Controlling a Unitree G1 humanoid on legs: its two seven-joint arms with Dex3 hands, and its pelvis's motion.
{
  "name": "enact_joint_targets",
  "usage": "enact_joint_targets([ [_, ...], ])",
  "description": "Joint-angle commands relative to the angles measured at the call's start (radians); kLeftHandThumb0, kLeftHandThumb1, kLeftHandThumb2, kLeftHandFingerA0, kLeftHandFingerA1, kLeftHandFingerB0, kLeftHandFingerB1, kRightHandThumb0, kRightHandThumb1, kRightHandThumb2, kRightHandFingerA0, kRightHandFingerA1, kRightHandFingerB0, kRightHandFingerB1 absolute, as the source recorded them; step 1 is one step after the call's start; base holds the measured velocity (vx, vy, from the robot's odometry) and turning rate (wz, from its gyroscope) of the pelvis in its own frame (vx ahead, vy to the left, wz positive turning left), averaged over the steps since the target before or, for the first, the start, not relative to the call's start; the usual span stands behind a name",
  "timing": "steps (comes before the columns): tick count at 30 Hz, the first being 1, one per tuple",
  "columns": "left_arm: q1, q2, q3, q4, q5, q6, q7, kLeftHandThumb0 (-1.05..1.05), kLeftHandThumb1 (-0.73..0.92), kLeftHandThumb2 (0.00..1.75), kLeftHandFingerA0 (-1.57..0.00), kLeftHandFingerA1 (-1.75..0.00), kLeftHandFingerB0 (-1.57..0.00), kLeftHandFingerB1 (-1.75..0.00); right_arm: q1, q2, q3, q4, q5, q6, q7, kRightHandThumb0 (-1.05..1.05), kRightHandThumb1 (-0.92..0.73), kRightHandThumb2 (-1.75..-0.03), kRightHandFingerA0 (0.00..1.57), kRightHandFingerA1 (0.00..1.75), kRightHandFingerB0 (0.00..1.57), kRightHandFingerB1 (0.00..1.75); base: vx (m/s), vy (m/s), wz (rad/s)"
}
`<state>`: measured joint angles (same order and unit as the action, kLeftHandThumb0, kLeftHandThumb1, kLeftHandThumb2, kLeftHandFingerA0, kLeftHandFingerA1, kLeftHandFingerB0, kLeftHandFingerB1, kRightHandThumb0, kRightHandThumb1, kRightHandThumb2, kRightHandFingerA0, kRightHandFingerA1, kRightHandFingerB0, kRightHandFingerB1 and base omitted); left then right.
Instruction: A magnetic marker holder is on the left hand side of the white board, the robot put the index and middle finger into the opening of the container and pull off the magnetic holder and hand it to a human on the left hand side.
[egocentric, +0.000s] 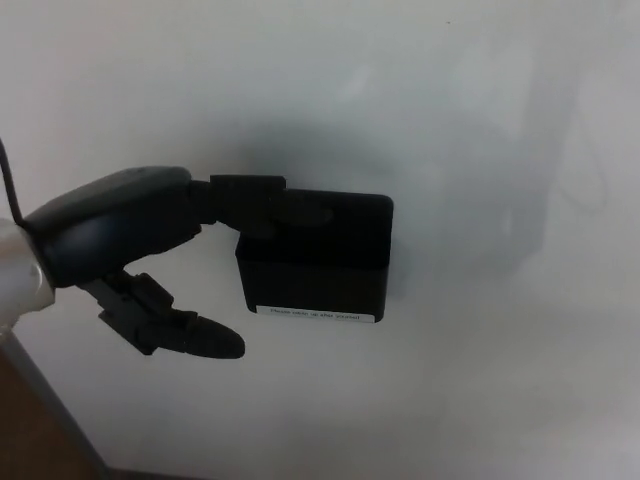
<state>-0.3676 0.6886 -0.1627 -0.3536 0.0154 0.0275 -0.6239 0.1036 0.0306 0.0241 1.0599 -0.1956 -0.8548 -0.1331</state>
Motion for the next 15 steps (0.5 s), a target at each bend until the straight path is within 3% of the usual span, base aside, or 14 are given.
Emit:
enact_joint_targets([
  [1, -0.079, -0.017, -0.034, 0.074, 0.070, 0.046, -0.012, -0.72, 0.42, 0.76, -0.31, -0.46, -0.25, -0.39, 0.000, -0.018, -0.001, 0.010, 0.005, -0.026, -0.010, -0.51, -0.67, -0.63, 0.76, 0.50, 0.62, 0.45, 0.00, 0.000, 0.00],
  [5, -0.112, -0.038, -0.048, 0.115, 0.086, 0.033, -0.005, -0.73, 0.42, 0.76, -0.32, -0.46, -0.25, -0.39, 0.004, -0.021, 0.004, 0.011, -0.003, -0.032, -0.017, -0.50, -0.67, -0.63, 0.76, 0.50, 0.62, 0.45, 0.00, 0.000, 0.00],
  [6, -0.118, -0.041, -0.051, 0.122, 0.090, 0.032, -0.005, -0.62, 0.38, 0.84, -0.37, -0.54, -0.15, -0.40, 0.005, -0.021, 0.004, 0.012, -0.003, -0.033, -0.017, -0.45, -0.57, -0.97, 0.71, 0.68, 0.52, 0.59, 0.00, 0.000, 0.00],
  [7, -0.124, -0.044, -0.054, 0.129, 0.095, 0.031, -0.006, -0.62, 0.38, 0.84, -0.37, -0.54, -0.15, -0.40, 0.005, -0.020, 0.005, 0.014, -0.002, -0.035, -0.017, -0.45, -0.57, -0.97, 0.71, 0.68, 0.52, 0.59, 0.00, 0.000, 0.00],
  [8, -0.130, -0.049, -0.061, 0.136, 0.105, 0.030, -0.005, -0.63, 0.38, 0.84, -0.37, -0.54, -0.15, -0.40, 0.006, -0.019, 0.004, 0.015, 0.001, -0.037, -0.017, -0.50, -0.67, -0.63, 0.76, 0.51, 0.62, 0.45, 0.00, 0.000, 0.00],
  [9, -0.136, -0.053, -0.067, 0.141, 0.112, 0.035, -0.005, -0.73, 0.42, 0.76, -0.31, -0.45, -0.26, -0.39, 0.008, -0.019, 0.003, 0.016, 0.006, -0.038, -0.011, -0.44, -0.56, -0.97, 0.71, 0.68, 0.52, 0.60, 0.00, 0.000, 0.00],
  [10, -0.141, -0.059, -0.074, 0.145, 0.119, 0.041, -0.005, -0.73, 0.42, 0.76, -0.31, -0.45, -0.26, -0.39, 0.010, -0.018, 0.001, 0.017, 0.013, -0.040, -0.004, -0.44, -0.56, -0.97, 0.71, 0.68, 0.52, 0.60, 0.00, 0.000, 0.00],
  [11, -0.142, -0.061, -0.077, 0.147, 0.124, 0.040, -0.004, -0.61, 0.37, 0.84, -0.35, -0.53, -0.15, -0.40, 0.010, -0.019, 0.002, 0.018, 0.011, -0.041, -0.004, -0.43, -0.56, -0.97, 0.71, 0.68, 0.52, 0.60, 0.00, 0.000, 0.00],
  [12, -0.143, -0.061, -0.078, 0.149, 0.128, 0.038, -0.003, -0.61, 0.37, 0.84, -0.35, -0.53, -0.15, -0.40, 0.009, -0.019, 0.003, 0.019, 0.009, -0.043, -0.005, -0.43, -0.56, -0.97, 0.71, 0.68, 0.52, 0.60, 0.00, 0.000, 0.00],
  [13, -0.145, -0.065, -0.082, 0.156, 0.134, 0.033, -0.003, -0.75, 0.43, 0.77, -0.30, -0.44, -0.26, -0.39, 0.008, -0.020, 0.004, 0.021, 0.007, -0.041, -0.009, -0.44, -0.57, -0.97, 0.71, 0.68, 0.52, 0.60, 0.00, 0.000, 0.00],
  [15, -0.145, -0.070, -0.081, 0.160, 0.139, 0.031, -0.005, -0.75, 0.43, 0.77, -0.30, -0.44, -0.26, -0.39, 0.008, -0.020, 0.004, 0.022, 0.007, -0.041, -0.010, -0.44, -0.57, -0.97, 0.71, 0.68, 0.52, 0.60, 0.00, 0.000, 0.00],
])
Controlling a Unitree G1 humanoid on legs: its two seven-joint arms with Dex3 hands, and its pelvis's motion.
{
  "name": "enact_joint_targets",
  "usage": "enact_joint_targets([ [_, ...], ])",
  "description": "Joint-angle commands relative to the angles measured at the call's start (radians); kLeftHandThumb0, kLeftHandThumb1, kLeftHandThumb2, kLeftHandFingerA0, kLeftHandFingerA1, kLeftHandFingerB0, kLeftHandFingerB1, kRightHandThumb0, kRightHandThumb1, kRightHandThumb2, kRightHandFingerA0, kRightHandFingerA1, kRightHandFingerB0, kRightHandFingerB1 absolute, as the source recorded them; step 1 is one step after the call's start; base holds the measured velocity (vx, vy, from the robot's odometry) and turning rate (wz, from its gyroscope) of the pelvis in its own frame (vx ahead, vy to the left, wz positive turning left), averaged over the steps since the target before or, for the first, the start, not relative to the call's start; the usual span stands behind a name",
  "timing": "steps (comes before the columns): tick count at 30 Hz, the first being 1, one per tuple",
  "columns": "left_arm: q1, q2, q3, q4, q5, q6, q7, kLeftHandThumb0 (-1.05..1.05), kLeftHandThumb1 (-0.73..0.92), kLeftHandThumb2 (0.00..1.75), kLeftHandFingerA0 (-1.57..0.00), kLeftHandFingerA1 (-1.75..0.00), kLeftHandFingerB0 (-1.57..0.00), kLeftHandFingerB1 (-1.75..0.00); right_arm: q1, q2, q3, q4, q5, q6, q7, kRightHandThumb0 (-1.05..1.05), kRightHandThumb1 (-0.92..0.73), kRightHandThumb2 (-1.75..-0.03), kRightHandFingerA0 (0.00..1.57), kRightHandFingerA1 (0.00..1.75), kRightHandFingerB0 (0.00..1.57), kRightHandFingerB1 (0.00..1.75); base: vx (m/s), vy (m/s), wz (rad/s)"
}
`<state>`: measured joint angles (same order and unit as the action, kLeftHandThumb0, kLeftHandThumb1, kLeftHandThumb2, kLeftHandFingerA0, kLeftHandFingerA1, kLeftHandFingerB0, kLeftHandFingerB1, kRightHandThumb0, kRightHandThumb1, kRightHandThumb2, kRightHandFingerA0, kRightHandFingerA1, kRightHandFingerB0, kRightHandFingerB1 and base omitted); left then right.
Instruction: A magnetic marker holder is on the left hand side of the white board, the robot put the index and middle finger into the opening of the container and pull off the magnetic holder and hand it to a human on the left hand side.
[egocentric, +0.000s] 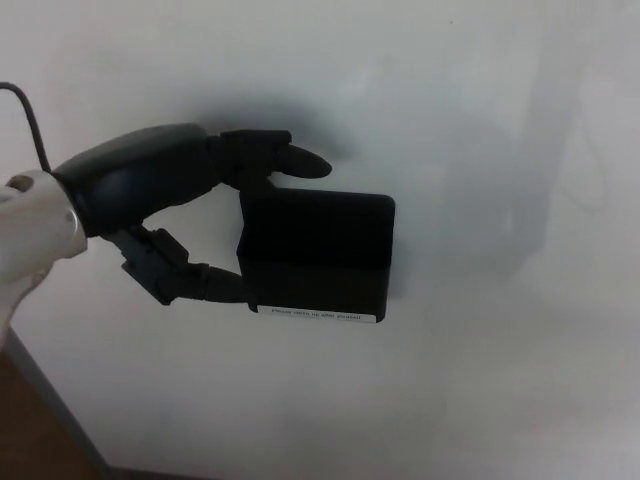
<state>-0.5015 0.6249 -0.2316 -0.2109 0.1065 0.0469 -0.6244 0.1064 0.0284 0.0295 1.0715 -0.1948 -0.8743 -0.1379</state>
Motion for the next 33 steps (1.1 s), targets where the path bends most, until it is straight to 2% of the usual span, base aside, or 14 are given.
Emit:
enact_joint_targets([
  [1, -0.010, -0.012, -0.015, 0.018, 0.048, 0.020, -0.005, -0.70, 0.51, 0.57, -0.34, -0.35, -0.28, -0.30, 0.005, -0.019, -0.001, 0.011, 0.005, -0.024, -0.006, -0.48, -0.67, -0.62, 0.77, 0.50, 0.62, 0.45, 0.00, 0.000, 0.00],
  [3, -0.007, -0.020, -0.019, 0.017, 0.048, 0.031, -0.005, -0.70, 0.51, 0.57, -0.34, -0.35, -0.28, -0.30, 0.005, -0.021, -0.001, 0.011, 0.004, -0.027, -0.007, -0.48, -0.67, -0.62, 0.77, 0.50, 0.62, 0.45, 0.00, 0.000, 0.00],
  [4, -0.006, -0.023, -0.021, 0.020, 0.052, 0.029, -0.003, -0.75, 0.43, 0.76, -0.30, -0.43, -0.25, -0.39, 0.004, -0.021, -0.001, 0.012, 0.005, -0.028, -0.006, -0.48, -0.66, -0.62, 0.77, 0.51, 0.63, 0.45, 0.00, 0.000, 0.00],
  [6, -0.004, -0.026, -0.022, 0.022, 0.057, 0.022, -0.002, -0.71, 0.52, 0.57, -0.34, -0.35, -0.28, -0.30, 0.003, -0.020, -0.002, 0.014, 0.008, -0.028, -0.004, -0.48, -0.66, -0.62, 0.77, 0.50, 0.63, 0.45, 0.00, 0.000, 0.00],
  [9, -0.003, -0.029, -0.021, 0.022, 0.061, 0.023, -0.006, -0.71, 0.52, 0.57, -0.34, -0.35, -0.28, -0.30, 0.003, -0.020, -0.002, 0.015, 0.008, -0.028, -0.003, -0.48, -0.66, -0.62, 0.77, 0.50, 0.63, 0.45, 0.00, 0.000, 0.00],
  [10, 0.001, -0.031, -0.033, 0.010, 0.075, 0.035, -0.009, -0.74, 0.43, 0.76, -0.29, -0.42, -0.25, -0.39, 0.002, -0.021, -0.001, 0.014, 0.007, -0.025, -0.004, -0.46, -0.69, -0.61, 0.77, 0.49, 0.65, 0.45, 0.00, 0.000, 0.00],
  [15, 0.004, -0.036, -0.049, -0.002, 0.094, 0.050, -0.012, -0.70, 0.52, 0.57, -0.34, -0.34, -0.29, -0.30, 0.002, -0.019, -0.003, 0.014, 0.013, -0.019, 0.002, -0.47, -0.69, -0.61, 0.77, 0.49, 0.66, 0.45, 0.00, 0.000, 0.00],
  [16, 0.001, -0.038, -0.059, 0.000, 0.102, 0.056, -0.015, -0.70, 0.52, 0.57, -0.36, -0.34, -0.31, -0.31, -0.003, -0.018, -0.003, 0.011, 0.013, -0.012, 0.002, -0.44, -0.56, -0.97, 0.70, 0.68, 0.52, 0.59, 0.00, 0.000, 0.00],
  [25, -0.001, -0.039, -0.082, 0.014, 0.120, 0.060, -0.032, -0.72, 0.53, 0.58, -0.36, -0.34, -0.30, -0.30, -0.014, -0.022, 0.002, 0.012, 0.002, -0.011, -0.012, -0.44, -0.57, -0.96, 0.71, 0.68, 0.53, 0.60, 0.00, 0.000, 0.00],
  [26, -0.001, -0.037, -0.094, 0.020, 0.135, 0.058, -0.034, -0.67, 0.40, 0.86, -0.36, -0.50, -0.15, -0.39, -0.014, -0.022, 0.004, 0.010, 0.001, -0.011, -0.013, -0.44, -0.57, -0.97, 0.70, 0.67, 0.54, 0.60, 0.00, 0.000, 0.00],
  [29, -0.013, -0.040, -0.118, 0.034, 0.164, 0.059, -0.039, -0.65, 0.39, 0.86, -0.36, -0.52, -0.15, -0.40, -0.021, -0.029, 0.005, 0.013, -0.004, -0.009, -0.017, -0.46, -0.58, -0.97, 0.69, 0.67, 0.53, 0.60, 0.00, 0.000, 0.00],
  [30, -0.016, -0.041, -0.123, 0.037, 0.171, 0.060, -0.041, -0.65, 0.39, 0.86, -0.36, -0.52, -0.15, -0.40, -0.024, -0.030, 0.006, 0.014, -0.006, -0.008, -0.019, -0.46, -0.58, -0.97, 0.69, 0.67, 0.53, 0.60, 0.00, 0.000, 0.00],
  [31, -0.034, -0.045, -0.139, 0.050, 0.185, 0.070, -0.049, -0.72, 0.54, 0.58, -0.36, -0.34, -0.30, -0.31, -0.027, -0.030, 0.008, 0.014, -0.010, -0.005, -0.024, -0.46, -0.58, -0.97, 0.69, 0.67, 0.53, 0.60, 0.00, 0.000, 0.00],
  [33, -0.054, -0.052, -0.155, 0.068, 0.195, 0.080, -0.059, -0.72, 0.54, 0.58, -0.35, -0.33, -0.29, -0.30, -0.033, -0.030, 0.011, 0.017, -0.015, -0.004, -0.029, -0.46, -0.58, -0.97, 0.69, 0.67, 0.53, 0.60, 0.00, 0.000, 0.00],
])
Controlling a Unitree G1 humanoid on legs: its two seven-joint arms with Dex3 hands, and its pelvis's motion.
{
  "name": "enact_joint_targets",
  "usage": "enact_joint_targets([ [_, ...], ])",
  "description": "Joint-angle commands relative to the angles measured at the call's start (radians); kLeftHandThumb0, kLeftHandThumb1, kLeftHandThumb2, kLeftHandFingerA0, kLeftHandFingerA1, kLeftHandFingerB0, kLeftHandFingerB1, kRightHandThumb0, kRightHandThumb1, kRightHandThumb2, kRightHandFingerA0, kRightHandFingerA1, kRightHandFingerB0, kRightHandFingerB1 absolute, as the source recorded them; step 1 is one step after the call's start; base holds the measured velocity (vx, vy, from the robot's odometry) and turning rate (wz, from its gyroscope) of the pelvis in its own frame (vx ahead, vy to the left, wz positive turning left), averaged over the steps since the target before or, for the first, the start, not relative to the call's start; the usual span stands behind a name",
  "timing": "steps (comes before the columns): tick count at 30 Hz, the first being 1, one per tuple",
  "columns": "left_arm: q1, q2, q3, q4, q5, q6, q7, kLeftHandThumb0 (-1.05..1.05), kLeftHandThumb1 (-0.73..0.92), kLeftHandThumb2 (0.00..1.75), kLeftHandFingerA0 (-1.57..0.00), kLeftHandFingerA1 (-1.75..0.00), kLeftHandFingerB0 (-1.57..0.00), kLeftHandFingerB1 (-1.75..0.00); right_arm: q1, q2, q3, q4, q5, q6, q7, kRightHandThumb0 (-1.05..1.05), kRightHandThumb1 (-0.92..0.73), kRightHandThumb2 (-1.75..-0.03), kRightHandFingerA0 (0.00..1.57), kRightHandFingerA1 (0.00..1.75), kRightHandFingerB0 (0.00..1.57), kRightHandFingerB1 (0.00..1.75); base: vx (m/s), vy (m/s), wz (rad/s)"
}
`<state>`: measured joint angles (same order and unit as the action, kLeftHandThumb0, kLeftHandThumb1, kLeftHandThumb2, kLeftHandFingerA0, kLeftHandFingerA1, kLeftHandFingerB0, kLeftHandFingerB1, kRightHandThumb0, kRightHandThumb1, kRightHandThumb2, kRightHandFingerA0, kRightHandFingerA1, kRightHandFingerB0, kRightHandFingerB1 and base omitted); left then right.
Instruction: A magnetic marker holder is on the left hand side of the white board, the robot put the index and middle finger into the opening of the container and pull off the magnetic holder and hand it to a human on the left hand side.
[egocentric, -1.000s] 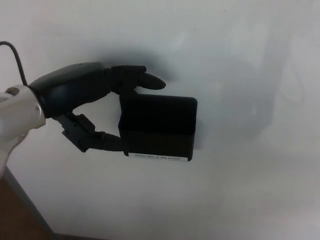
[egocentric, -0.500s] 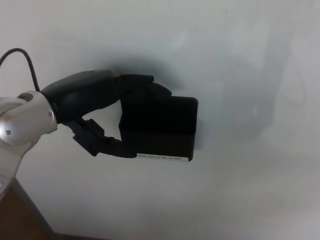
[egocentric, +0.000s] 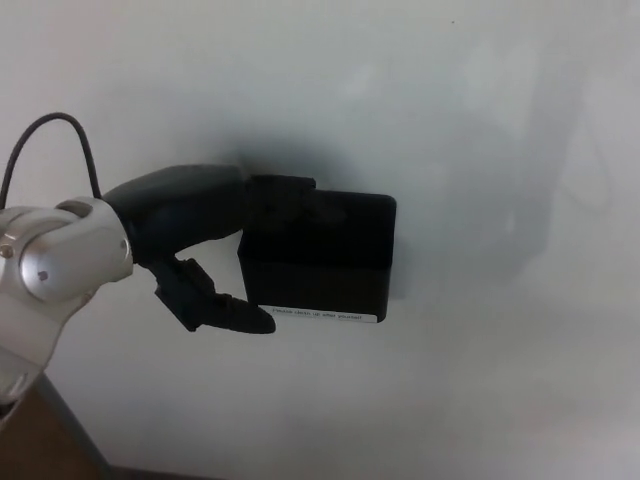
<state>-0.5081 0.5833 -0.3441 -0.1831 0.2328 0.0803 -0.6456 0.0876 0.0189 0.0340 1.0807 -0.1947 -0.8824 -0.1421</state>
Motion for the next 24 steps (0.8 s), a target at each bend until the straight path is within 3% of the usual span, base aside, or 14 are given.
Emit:
enact_joint_targets([
  [1, -0.061, -0.018, -0.054, 0.055, 0.079, 0.052, -0.041, -0.73, 0.55, 0.58, -0.34, -0.33, -0.28, -0.30, -0.016, -0.020, 0.007, 0.009, -0.013, 0.004, -0.024, -0.45, -0.57, -0.96, 0.70, 0.68, 0.53, 0.60, 0.00, 0.000, 0.00],
  [2, -0.071, -0.023, -0.064, 0.067, 0.088, 0.056, -0.042, -0.73, 0.55, 0.58, -0.34, -0.33, -0.28, -0.30, -0.016, -0.020, 0.006, 0.010, -0.011, 0.004, -0.022, -0.45, -0.57, -0.96, 0.70, 0.68, 0.53, 0.60, 0.00, 0.000, 0.00],
  [3, -0.083, -0.030, -0.074, 0.085, 0.098, 0.053, -0.040, -0.75, 0.45, 0.77, -0.29, -0.42, -0.25, -0.39, -0.018, -0.019, 0.006, 0.009, -0.008, 0.003, -0.019, -0.44, -0.56, -0.96, 0.70, 0.68, 0.54, 0.60, 0.00, 0.000, 0.00],
  [9, -0.110, -0.050, -0.097, 0.125, 0.129, 0.051, -0.039, -0.75, 0.45, 0.78, -0.30, -0.43, -0.25, -0.39, -0.023, -0.021, 0.008, 0.006, -0.010, 0.009, -0.019, -0.44, -0.56, -0.96, 0.71, 0.68, 0.53, 0.60, 0.00, 0.000, 0.00],
  [10, -0.115, -0.055, -0.103, 0.130, 0.136, 0.051, -0.039, -0.76, 0.45, 0.79, -0.30, -0.43, -0.25, -0.39, -0.025, -0.020, 0.007, 0.005, -0.006, 0.010, -0.017, -0.49, -0.66, -0.63, 0.77, 0.51, 0.62, 0.46, 0.00, 0.000, 0.00],
  [11, -0.117, -0.057, -0.104, 0.132, 0.138, 0.051, -0.040, -0.76, 0.45, 0.79, -0.30, -0.43, -0.25, -0.39, -0.026, -0.020, 0.006, 0.005, -0.005, 0.010, -0.016, -0.49, -0.66, -0.63, 0.77, 0.51, 0.62, 0.46, 0.00, 0.000, 0.00],
  [12, -0.121, -0.063, -0.109, 0.145, 0.141, 0.041, -0.037, -0.74, 0.55, 0.58, -0.37, -0.35, -0.29, -0.30, -0.029, -0.021, 0.008, 0.004, -0.009, 0.012, -0.021, -0.49, -0.66, -0.62, 0.78, 0.51, 0.62, 0.46, 0.00, 0.000, 0.00],
  [13, -0.123, -0.066, -0.110, 0.151, 0.142, 0.036, -0.035, -0.74, 0.55, 0.58, -0.37, -0.35, -0.29, -0.30, -0.030, -0.022, 0.009, 0.004, -0.011, 0.013, -0.024, -0.49, -0.66, -0.62, 0.78, 0.51, 0.62, 0.46, 0.00, 0.000, 0.00],
  [14, -0.125, -0.069, -0.115, 0.153, 0.148, 0.039, -0.035, -0.77, 0.45, 0.81, -0.33, -0.44, -0.25, -0.40, -0.031, -0.022, 0.008, 0.005, -0.010, 0.011, -0.022, -0.49, -0.66, -0.62, 0.77, 0.51, 0.62, 0.46, 0.00, 0.000, 0.00],
  [24, -0.171, -0.105, -0.163, 0.184, 0.218, 0.071, -0.056, -0.77, 0.46, 0.81, -0.35, -0.45, -0.25, -0.40, -0.039, -0.019, 0.007, 0.005, -0.011, 0.011, -0.030, -0.49, -0.66, -0.62, 0.77, 0.51, 0.63, 0.46, 0.00, 0.000, 0.00],
])
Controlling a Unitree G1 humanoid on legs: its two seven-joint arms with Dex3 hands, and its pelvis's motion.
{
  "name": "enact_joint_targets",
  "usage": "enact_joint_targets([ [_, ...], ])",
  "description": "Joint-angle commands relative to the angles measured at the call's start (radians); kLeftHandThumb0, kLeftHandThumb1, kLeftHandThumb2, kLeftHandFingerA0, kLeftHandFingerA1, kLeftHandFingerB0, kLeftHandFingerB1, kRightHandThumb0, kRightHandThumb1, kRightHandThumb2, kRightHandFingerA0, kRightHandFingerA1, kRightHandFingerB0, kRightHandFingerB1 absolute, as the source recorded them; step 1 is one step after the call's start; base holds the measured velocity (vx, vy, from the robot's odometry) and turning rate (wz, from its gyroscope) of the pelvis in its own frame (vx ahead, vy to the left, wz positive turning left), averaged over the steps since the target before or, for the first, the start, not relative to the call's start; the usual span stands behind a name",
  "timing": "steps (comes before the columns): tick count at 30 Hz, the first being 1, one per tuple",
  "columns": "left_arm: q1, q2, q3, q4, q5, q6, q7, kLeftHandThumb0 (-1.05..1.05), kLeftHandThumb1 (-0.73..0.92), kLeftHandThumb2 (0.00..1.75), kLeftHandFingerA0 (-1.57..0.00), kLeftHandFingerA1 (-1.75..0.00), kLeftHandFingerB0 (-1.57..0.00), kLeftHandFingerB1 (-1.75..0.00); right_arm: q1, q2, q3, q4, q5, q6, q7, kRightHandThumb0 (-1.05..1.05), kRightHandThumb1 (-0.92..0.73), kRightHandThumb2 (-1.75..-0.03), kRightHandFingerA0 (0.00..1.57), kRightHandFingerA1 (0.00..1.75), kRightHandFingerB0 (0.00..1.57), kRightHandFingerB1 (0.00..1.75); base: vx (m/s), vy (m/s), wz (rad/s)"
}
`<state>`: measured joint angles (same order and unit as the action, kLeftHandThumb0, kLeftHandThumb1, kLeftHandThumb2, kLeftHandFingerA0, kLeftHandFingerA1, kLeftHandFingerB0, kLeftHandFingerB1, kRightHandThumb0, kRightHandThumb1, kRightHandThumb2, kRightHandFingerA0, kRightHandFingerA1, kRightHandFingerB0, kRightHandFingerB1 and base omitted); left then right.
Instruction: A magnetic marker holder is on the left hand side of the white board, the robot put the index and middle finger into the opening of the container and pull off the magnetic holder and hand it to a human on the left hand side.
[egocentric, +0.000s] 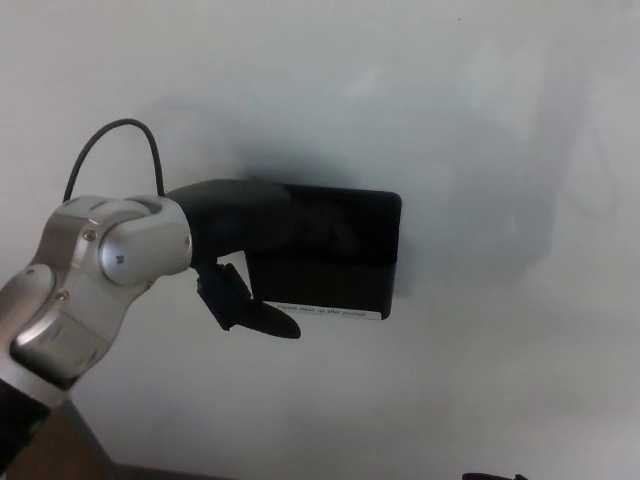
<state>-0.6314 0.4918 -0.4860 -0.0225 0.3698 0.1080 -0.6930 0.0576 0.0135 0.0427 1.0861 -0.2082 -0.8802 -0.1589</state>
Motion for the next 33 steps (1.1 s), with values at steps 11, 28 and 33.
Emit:
enact_joint_targets([
  [11, -0.070, -0.034, -0.062, 0.048, 0.126, 0.027, -0.026, -0.70, 0.54, 0.58, -0.45, -0.37, -0.30, -0.30, -0.017, -0.018, 0.000, 0.000, -0.002, 0.007, -0.016, -0.48, -0.66, -0.62, 0.76, 0.51, 0.63, 0.46, 0.00, 0.000, 0.00],
  [28, -0.146, -0.042, -0.170, 0.084, 0.260, 0.041, -0.119, -0.72, 0.44, 0.78, -0.62, -0.54, -0.29, -0.41, -0.038, -0.010, -0.007, 0.006, 0.018, 0.009, 0.004, -0.46, -0.66, -0.62, 0.77, 0.52, 0.64, 0.46, 0.00, 0.000, 0.00],
  [33, -0.171, -0.038, -0.204, 0.105, 0.299, 0.024, -0.138, -0.71, 0.45, 0.76, -0.68, -0.56, -0.33, -0.41, -0.045, -0.016, -0.001, 0.002, 0.003, 0.018, -0.008, -0.47, -0.67, -0.62, 0.76, 0.51, 0.63, 0.46, 0.00, 0.000, 0.00],
])
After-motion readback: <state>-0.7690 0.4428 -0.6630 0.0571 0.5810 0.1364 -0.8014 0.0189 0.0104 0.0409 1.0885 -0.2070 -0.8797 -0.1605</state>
